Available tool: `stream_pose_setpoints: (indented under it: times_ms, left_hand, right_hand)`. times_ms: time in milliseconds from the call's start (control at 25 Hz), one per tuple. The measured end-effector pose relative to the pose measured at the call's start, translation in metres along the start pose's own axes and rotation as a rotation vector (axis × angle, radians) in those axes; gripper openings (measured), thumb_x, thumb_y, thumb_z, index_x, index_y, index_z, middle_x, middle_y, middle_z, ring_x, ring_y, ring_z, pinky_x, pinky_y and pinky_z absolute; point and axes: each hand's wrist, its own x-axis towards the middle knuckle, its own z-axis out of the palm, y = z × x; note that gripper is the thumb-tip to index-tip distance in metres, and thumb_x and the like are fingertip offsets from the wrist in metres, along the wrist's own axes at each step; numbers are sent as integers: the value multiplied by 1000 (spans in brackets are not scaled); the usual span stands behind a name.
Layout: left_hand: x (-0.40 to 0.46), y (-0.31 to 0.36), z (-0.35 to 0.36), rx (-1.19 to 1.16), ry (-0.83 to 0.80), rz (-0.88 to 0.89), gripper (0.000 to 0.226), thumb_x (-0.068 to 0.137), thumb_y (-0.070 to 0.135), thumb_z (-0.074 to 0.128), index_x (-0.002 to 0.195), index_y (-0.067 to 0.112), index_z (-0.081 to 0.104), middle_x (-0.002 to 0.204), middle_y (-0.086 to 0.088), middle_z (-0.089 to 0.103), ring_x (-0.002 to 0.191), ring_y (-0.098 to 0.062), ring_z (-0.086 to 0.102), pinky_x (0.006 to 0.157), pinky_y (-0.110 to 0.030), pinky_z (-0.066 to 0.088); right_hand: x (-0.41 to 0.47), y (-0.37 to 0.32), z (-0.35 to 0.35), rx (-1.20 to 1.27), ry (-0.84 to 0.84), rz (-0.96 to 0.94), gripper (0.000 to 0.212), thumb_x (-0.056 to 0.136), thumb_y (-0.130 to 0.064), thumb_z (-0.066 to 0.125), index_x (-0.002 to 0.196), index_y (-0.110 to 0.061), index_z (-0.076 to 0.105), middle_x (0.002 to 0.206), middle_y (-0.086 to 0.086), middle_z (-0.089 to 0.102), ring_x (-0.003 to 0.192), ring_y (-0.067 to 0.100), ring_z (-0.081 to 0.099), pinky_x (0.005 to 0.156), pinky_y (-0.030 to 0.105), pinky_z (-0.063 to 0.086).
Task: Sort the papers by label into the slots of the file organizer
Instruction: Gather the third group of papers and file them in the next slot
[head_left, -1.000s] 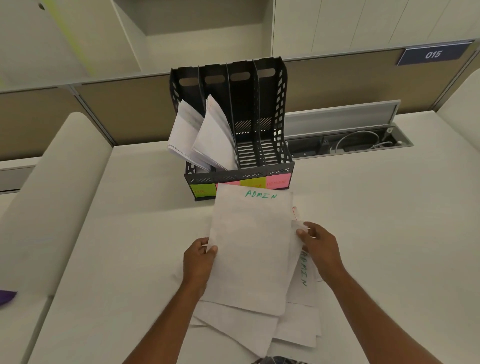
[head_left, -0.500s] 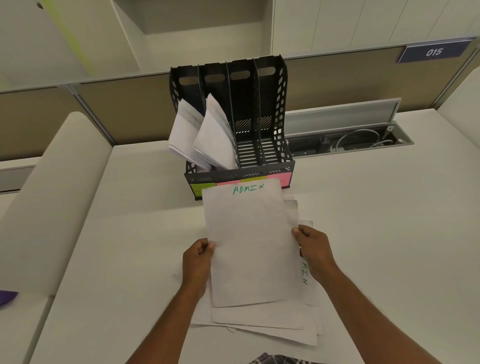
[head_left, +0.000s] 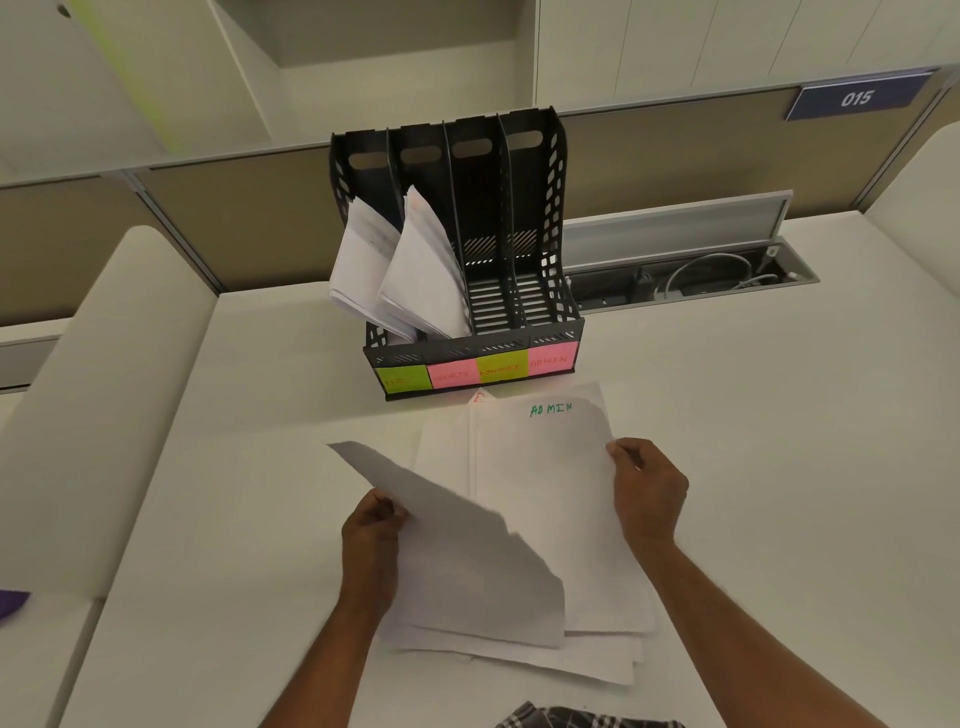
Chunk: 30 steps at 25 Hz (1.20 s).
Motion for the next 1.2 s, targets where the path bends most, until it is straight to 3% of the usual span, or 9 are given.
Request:
stream_pose_setpoints:
  times_ms: [120,320,520,600,680,760,880,1000,1200]
  left_hand:
    - [0,-1,10,-14,-15,-15,35,88,-17,48,80,9,71,89,-17,61,85,-28,53,87,-43,39]
    - [-3,-4,26,33,-55,8,39,93,-11,47,106,14,73,93,3,76,90,-17,67,86,-28,52]
    - [-9,-5,32,64,-84,99,43,91,-13,52,97,21,78,92,2,76,88,-15,66,81,-25,54]
    - [-8,-5,31,67,-53,127,39,90,-15,54,106,18,70,93,-1,76,88,-17,65,83,-31,51]
    - [-9,-5,31,21,-43,115,49,92,-13,56,124,24,56,100,-3,79,90,-15,71,82,-29,57]
    - [-10,-6,31,-30,-32,93,54,93,-12,57,133,24,53,111,-7,78,99,-18,73,83,-28,60]
    - [-11,-7,31,-27,-24,93,40,93,-11,55,108,19,77,106,-4,79,100,-19,72,82,-23,58]
    - [-11,-5,30,-55,-41,59,43,93,-11,53,98,20,81,101,-2,80,94,-15,74,81,-23,58]
    - [-7,-9,28,-19,-45,23,50,91,-16,51,91,23,83,92,4,80,84,-11,73,76,-20,58]
  right_hand:
    - [-10,-4,-9,166,-58,-79,15,84,7,71,89,-6,76,92,7,76,88,16,69,87,20,53]
    - [-37,-19,-32,411,-317,91,28,85,9,65,85,-17,77,90,0,77,89,12,71,81,17,54]
    - [-43,-27,-37,572,-587,225,12,92,-13,65,89,-10,76,88,8,75,79,20,69,67,27,57]
    - [-17,-24,-26,476,-457,275,18,96,-20,62,95,-9,76,93,11,76,88,27,72,77,36,60]
    - [18,-19,-12,74,-296,256,23,94,-20,63,113,-9,71,109,9,73,104,29,68,95,42,53]
    - [43,-16,3,-180,-350,198,40,93,-19,64,131,-7,60,126,10,66,117,28,60,106,37,43]
    - [60,-13,22,-217,-459,123,43,94,-14,60,136,-5,54,122,10,67,118,28,59,103,32,39]
    - [60,-10,33,-135,-441,37,30,92,-9,62,122,-7,65,99,7,72,99,26,66,90,24,48]
    - [50,-17,32,-111,-365,-49,12,91,-6,64,92,-13,73,93,0,72,87,17,64,67,-2,38]
